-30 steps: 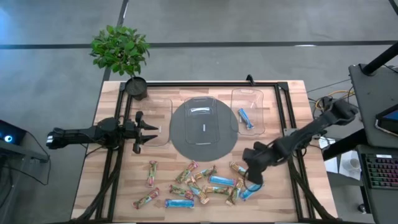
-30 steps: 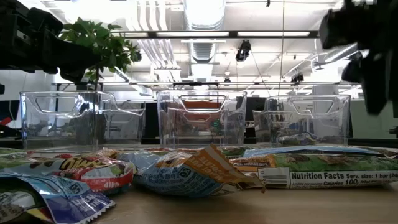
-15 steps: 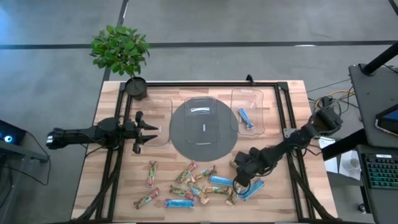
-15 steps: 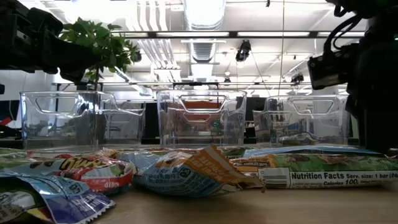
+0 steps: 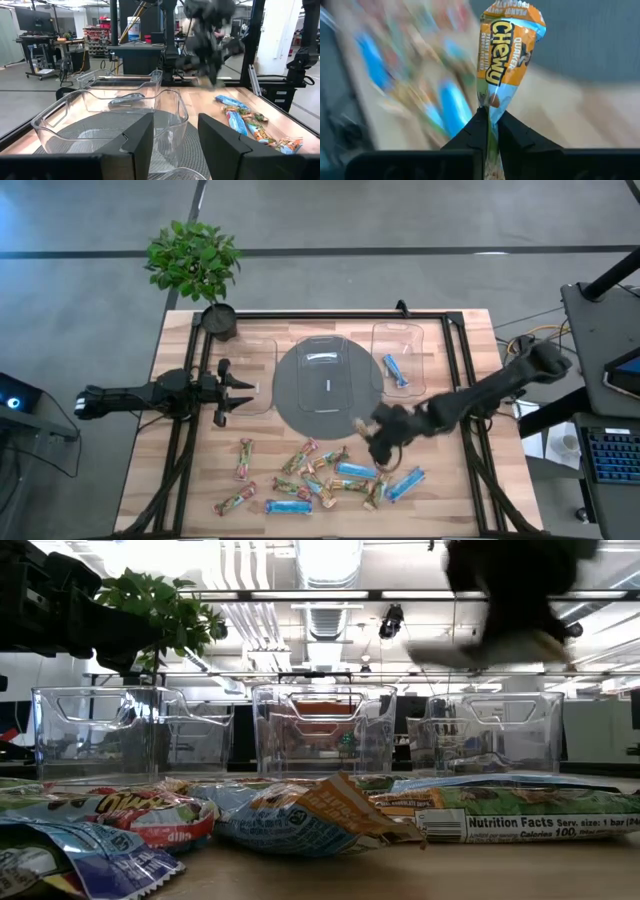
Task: Pick and place Granola Bars by type
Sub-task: Put the yellow granola bar into the middle transparent bin, then put the red granola bar into the left transparent bin
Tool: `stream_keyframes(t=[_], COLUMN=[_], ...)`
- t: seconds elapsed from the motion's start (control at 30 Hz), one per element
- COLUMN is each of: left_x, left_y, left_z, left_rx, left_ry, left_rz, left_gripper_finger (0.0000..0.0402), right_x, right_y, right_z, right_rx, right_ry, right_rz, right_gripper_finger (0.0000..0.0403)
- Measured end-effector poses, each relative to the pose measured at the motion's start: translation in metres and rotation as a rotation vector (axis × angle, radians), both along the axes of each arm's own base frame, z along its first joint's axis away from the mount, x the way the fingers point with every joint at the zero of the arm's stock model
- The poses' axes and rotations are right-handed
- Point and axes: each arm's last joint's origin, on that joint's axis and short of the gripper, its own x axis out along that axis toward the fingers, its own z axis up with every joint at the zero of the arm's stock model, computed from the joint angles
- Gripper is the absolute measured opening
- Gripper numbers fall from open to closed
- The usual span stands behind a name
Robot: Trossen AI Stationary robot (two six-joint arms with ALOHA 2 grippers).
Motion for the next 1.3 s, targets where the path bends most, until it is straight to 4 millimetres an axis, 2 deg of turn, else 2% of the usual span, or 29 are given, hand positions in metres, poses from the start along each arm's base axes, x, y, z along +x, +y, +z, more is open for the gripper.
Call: stream_keyframes(t=[0.13, 0.23, 0.37, 0.5, 0.57, 0.73, 0.87, 1.0, 1.03, 1.17, 1.23, 1.3], left_x=[0.0, 0.0, 0.0, 0.0, 0.0, 0.0, 0.0, 0.001, 0.001, -0.003, -0.005, -0.008], left_y=[0.0, 0.0, 0.0, 0.0, 0.0, 0.0, 0.0, 0.0, -0.001, -0.002, 0.001, 0.002], left_z=[0.0, 0.0, 0.0, 0.0, -0.001, -0.001, -0.001, 0.004, 0.009, 0.03, 0.036, 0.042], left_rx=[0.0, 0.0, 0.0, 0.0, 0.0, 0.0, 0.0, 0.052, -0.049, -0.676, -0.84, -0.913], left_ry=[0.0, 0.001, 0.003, 0.006, 0.007, 0.007, 0.007, -0.04, -0.096, -0.295, -0.387, -0.474], left_rz=[0.0, 0.0, 0.0, 0.001, 0.001, 0.002, 0.002, 0.005, -0.016, -0.124, -0.096, -0.086], left_gripper_finger=[0.0138, 0.0138, 0.0138, 0.0138, 0.0138, 0.0138, 0.0138, 0.0138, 0.0138, 0.0138, 0.0138, 0.0138], right_x=[0.02, 0.045, 0.079, 0.101, 0.109, 0.116, 0.105, 0.09, 0.087, 0.076, 0.075, 0.075], right_y=[-0.035, -0.07, -0.114, -0.136, -0.136, -0.11, -0.093, -0.09, -0.089, -0.086, -0.085, -0.084], right_z=[0.043, 0.061, 0.057, 0.038, 0.037, 0.071, 0.098, 0.106, 0.106, 0.105, 0.104, 0.102], right_rx=[0.0, -0.018, -0.023, 0.048, 0.047, -0.097, -0.179, -0.19, -0.19, -0.177, -0.192, -0.216], right_ry=[-0.14, -0.191, -0.13, -0.021, -0.018, -0.136, -0.171, -0.114, -0.096, -0.049, -0.044, -0.038], right_rz=[-0.095, -0.165, -0.205, -0.191, -0.166, 0.038, 0.103, 0.098, 0.101, 0.1, 0.092, 0.076], right_gripper_finger=[0.0025, 0.004, 0.0076, 0.013, 0.0158, 0.021, 0.0225, 0.0228, 0.0228, 0.0228, 0.0228, 0.0228])
